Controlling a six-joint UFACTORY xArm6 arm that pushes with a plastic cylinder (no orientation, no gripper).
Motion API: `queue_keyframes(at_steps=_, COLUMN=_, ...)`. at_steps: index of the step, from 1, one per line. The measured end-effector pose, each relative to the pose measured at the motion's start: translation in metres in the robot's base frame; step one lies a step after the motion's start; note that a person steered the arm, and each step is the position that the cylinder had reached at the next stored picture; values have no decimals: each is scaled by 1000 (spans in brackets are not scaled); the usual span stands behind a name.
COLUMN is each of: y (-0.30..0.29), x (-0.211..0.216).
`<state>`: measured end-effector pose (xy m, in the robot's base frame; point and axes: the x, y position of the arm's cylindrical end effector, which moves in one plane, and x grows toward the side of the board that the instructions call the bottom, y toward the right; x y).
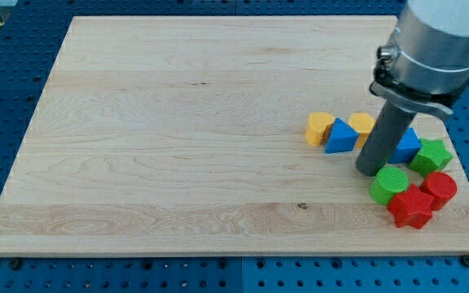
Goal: Slide the yellow heart down a bit
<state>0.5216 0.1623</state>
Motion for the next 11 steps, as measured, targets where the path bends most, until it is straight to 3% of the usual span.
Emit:
queue_keyframes(at_steps=4, y=-93, x=5)
queue_keyframes(at_steps=5, y=-89, x=-3)
queue_keyframes(at_steps=6, y=-104, x=-15)
queue_keyframes(at_steps=8, y=-138, x=-79)
queue_keyframes(at_steps=10, y=-74, x=-103)
queue_keyframes(at_steps=11, y=-48, x=-92)
